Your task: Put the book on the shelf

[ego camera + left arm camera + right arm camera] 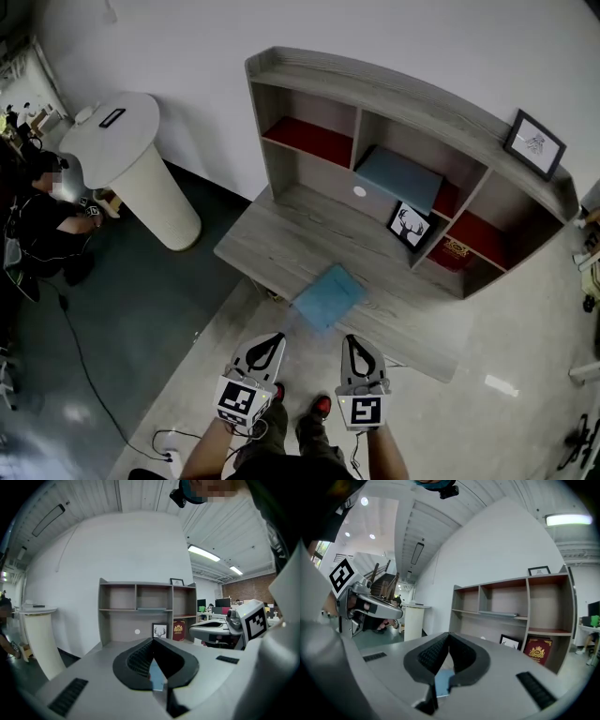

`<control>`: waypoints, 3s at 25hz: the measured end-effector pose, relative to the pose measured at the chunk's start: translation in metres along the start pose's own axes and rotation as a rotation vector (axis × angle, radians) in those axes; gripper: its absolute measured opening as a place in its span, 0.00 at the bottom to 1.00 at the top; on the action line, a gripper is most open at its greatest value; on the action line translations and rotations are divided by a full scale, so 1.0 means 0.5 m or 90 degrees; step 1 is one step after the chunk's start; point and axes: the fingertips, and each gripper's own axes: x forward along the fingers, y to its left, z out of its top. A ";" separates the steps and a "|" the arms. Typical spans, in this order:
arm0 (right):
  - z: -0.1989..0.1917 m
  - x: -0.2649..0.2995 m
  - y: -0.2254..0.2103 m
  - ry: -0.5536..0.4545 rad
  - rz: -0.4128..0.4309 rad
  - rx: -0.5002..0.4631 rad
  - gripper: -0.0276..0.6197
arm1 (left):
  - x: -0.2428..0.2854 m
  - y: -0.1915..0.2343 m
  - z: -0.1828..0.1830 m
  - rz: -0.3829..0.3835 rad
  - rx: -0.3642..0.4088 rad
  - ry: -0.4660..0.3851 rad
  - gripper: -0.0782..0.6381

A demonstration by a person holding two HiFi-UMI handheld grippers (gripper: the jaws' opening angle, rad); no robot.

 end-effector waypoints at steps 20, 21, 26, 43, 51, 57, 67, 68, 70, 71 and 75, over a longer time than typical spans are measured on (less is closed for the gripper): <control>-0.332 0.163 0.117 0.159 0.000 -0.015 0.09 | 0.076 0.133 -0.307 -0.049 -0.049 0.103 0.12; -0.346 0.168 0.120 0.170 0.002 -0.023 0.09 | 0.079 0.134 -0.315 -0.052 -0.050 0.107 0.12; -0.407 0.193 0.128 0.220 0.002 -0.074 0.09 | 0.082 0.137 -0.329 -0.064 -0.064 0.111 0.12; -0.596 0.299 0.157 0.368 0.039 -0.267 0.49 | 0.074 0.195 -0.408 -0.051 -0.098 0.149 0.12; -0.609 0.316 0.140 0.367 0.009 -0.318 0.49 | 0.076 0.204 -0.434 -0.049 -0.110 0.157 0.12; -0.600 0.318 0.131 0.384 0.011 -0.319 0.42 | 0.072 0.202 -0.432 -0.050 -0.108 0.158 0.12; -0.533 0.296 0.109 0.357 -0.023 -0.354 0.21 | 0.062 0.214 -0.398 -0.034 -0.097 0.147 0.12; -0.522 0.293 0.104 0.350 -0.030 -0.352 0.20 | 0.062 0.211 -0.393 -0.034 -0.096 0.146 0.12; -0.498 0.288 0.090 0.337 -0.046 -0.334 0.18 | 0.060 0.205 -0.384 -0.035 -0.095 0.142 0.12; -0.486 0.284 0.082 0.332 -0.054 -0.320 0.17 | 0.059 0.202 -0.379 -0.036 -0.095 0.141 0.12; -0.437 0.267 0.049 0.314 -0.076 -0.276 0.15 | 0.056 0.187 -0.351 -0.041 -0.085 0.134 0.12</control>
